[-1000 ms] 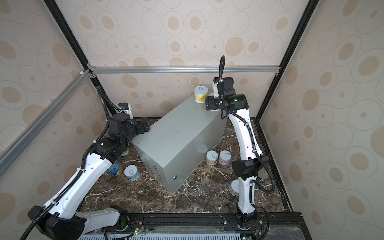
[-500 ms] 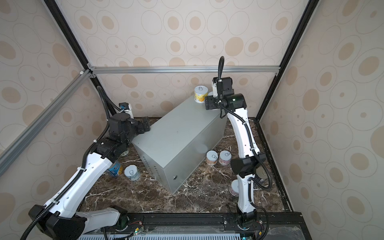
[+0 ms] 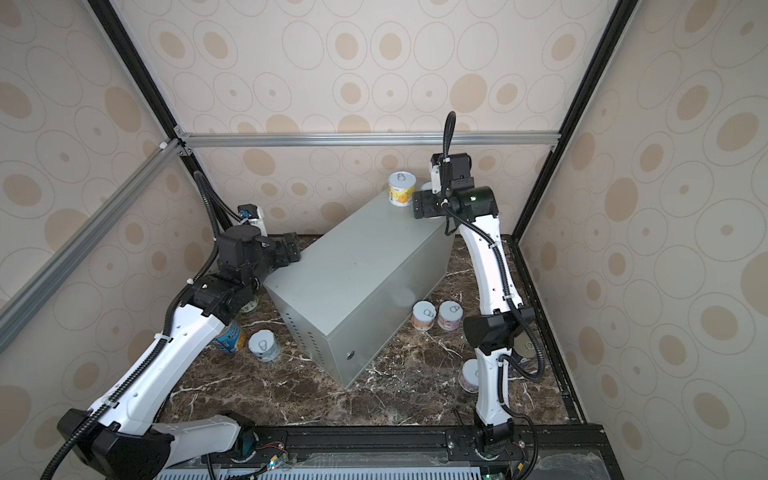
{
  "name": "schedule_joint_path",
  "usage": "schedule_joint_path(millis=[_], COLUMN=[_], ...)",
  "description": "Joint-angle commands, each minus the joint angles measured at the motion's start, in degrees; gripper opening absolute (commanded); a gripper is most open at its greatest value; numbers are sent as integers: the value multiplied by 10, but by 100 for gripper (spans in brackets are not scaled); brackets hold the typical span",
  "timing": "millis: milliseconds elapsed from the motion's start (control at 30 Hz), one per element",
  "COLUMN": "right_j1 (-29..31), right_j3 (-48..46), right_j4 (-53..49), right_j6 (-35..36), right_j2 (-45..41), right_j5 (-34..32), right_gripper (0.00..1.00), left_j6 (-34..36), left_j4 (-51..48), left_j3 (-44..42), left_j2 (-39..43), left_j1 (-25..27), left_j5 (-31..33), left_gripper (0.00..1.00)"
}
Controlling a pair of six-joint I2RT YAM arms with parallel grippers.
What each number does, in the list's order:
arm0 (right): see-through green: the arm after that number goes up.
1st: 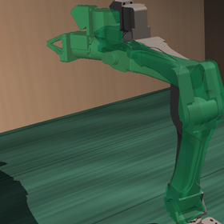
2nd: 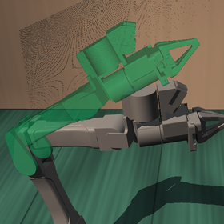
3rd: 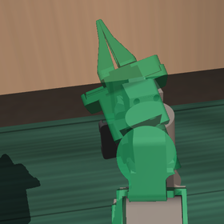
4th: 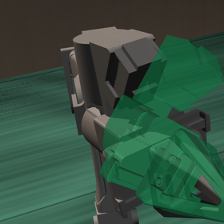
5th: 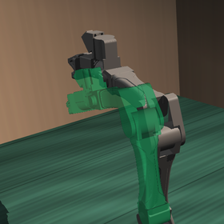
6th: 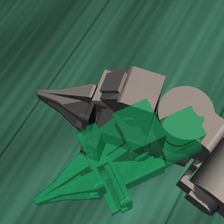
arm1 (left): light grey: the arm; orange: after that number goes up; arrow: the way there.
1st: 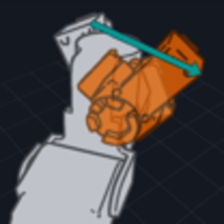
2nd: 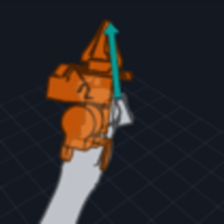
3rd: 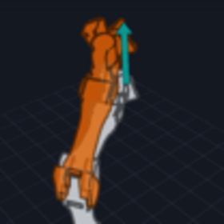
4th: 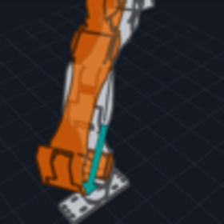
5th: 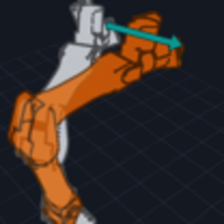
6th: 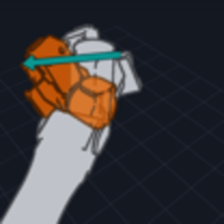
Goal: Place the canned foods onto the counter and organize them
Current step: 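Lower the can beside the yellow pineapple can and open the right gripper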
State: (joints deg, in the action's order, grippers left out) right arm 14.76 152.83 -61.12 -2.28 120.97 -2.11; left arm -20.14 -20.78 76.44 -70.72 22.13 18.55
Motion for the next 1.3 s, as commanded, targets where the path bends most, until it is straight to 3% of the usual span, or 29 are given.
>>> schedule_joint_path(millis=[0, 367, 900, 1267], right_j1=[0, 0, 0, 0], right_j3=[-7, -46, -45, -45], right_j4=[11, 51, 66, 74], right_j6=[0, -26, -32, -30], right_j2=[-24, -37, -21, -57], right_j5=[15, 56, 60, 51], right_gripper=[97, 97, 97, 97], left_j6=[-6, -10, -12, -10], left_j4=[-14, -24, -35, -51], left_j3=[31, 36, 52, 55], left_j2=[14, 23, 14, 32], left_j1=[0, 0, -1, -1], left_j5=[10, 10, 7, 18], left_gripper=[99, 99, 99, 100])
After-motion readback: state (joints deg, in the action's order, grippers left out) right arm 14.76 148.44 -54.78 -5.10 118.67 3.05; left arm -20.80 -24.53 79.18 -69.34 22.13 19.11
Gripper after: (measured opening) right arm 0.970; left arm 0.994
